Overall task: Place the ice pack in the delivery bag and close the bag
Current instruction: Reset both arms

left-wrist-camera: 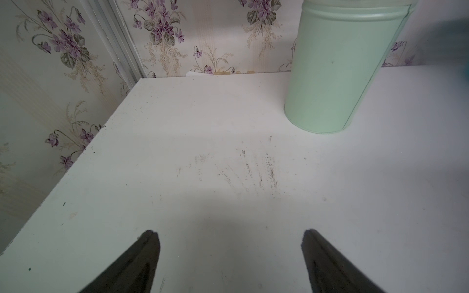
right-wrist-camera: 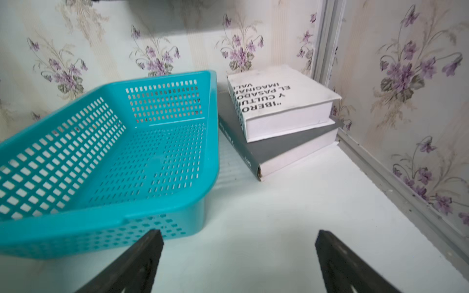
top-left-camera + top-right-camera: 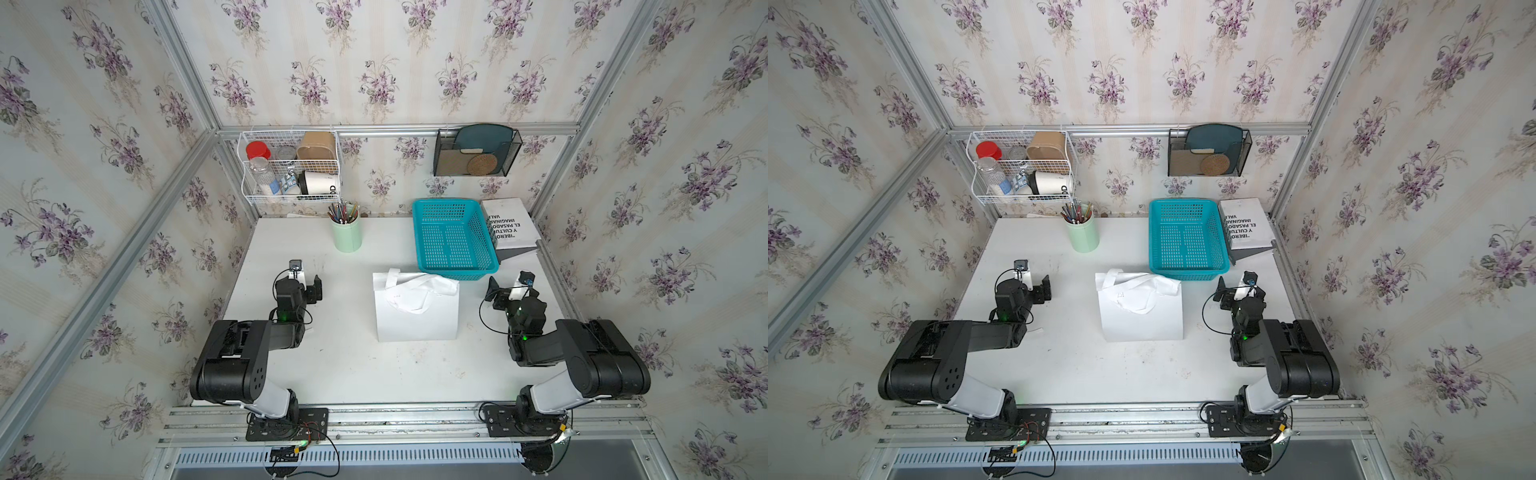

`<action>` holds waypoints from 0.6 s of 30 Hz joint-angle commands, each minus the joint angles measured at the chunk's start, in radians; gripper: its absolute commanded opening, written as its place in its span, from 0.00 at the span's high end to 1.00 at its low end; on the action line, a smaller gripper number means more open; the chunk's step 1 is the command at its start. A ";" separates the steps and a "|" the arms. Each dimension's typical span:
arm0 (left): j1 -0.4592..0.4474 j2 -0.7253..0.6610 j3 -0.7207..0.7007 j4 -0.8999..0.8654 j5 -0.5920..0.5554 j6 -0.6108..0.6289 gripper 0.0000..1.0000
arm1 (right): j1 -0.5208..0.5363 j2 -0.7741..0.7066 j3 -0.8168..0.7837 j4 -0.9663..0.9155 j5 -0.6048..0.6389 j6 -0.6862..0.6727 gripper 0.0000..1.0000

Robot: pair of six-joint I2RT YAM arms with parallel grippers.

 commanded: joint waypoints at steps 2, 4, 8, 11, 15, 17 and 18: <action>0.000 0.000 0.001 0.035 -0.004 -0.004 0.09 | 0.009 -0.001 0.003 0.060 0.080 0.001 0.00; 0.000 0.000 0.001 0.035 -0.003 -0.004 0.09 | 0.010 0.005 0.001 0.079 0.082 -0.002 0.00; 0.000 0.001 0.002 0.033 -0.003 -0.004 0.09 | 0.011 0.002 0.001 0.073 0.074 -0.005 0.00; 0.000 0.001 0.003 0.032 -0.003 -0.004 0.09 | 0.012 0.003 0.004 0.068 0.068 -0.006 0.00; -0.001 0.003 0.006 0.027 0.000 -0.006 0.08 | 0.012 0.002 0.012 0.054 0.051 -0.013 0.00; 0.000 0.000 0.003 0.031 0.000 -0.004 0.08 | 0.012 0.003 0.014 0.054 0.050 -0.014 0.00; 0.000 0.000 0.001 0.034 -0.001 -0.004 0.08 | 0.011 0.003 0.014 0.054 0.049 -0.014 0.00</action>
